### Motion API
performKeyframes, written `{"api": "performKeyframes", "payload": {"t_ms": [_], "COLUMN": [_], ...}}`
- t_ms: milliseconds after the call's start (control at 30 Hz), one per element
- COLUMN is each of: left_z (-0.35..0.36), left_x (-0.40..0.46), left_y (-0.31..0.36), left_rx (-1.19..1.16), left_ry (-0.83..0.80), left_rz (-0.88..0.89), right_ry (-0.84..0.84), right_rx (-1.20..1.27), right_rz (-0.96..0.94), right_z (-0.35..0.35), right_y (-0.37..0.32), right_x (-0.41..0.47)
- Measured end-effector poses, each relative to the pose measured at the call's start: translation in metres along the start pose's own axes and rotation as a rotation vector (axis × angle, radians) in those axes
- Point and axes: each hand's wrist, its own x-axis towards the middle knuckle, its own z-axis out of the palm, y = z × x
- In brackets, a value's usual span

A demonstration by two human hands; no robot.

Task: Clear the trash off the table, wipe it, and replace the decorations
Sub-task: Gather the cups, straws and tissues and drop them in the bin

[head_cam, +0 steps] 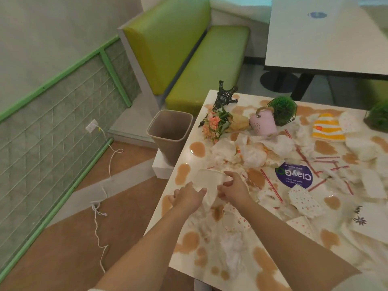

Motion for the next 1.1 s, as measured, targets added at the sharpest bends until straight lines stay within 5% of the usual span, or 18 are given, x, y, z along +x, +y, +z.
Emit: {"api": "performKeyframes", "payload": {"t_ms": [100,233,500,867,1100], "left_z": [-0.006,-0.011,-0.045,-0.142,-0.19], "left_x": [-0.004,-0.008,0.009,0.138,0.216], "left_y": [0.002,0.0,0.006,-0.032,-0.053], "left_rx": [-0.155,-0.664,-1.157,-1.068,-0.945], "left_ry": [0.038,0.005,-0.095,-0.044,-0.018], "left_rz": [0.006,0.075,0.005,0.085,0.11], "right_ry": [-0.014,-0.024,-0.027,0.225,0.239], "right_rx": [0.087,0.196,0.233,0.173,0.015], "right_rz": [0.016,0.033,-0.049,-0.091,-0.089], "right_z": [-0.004,-0.008,0.002,0.096,0.148], "right_y": [-0.005,-0.013,-0.05,-0.122,-0.149], "right_x": [-0.005,-0.008,0.001,0.078,0.132]}}
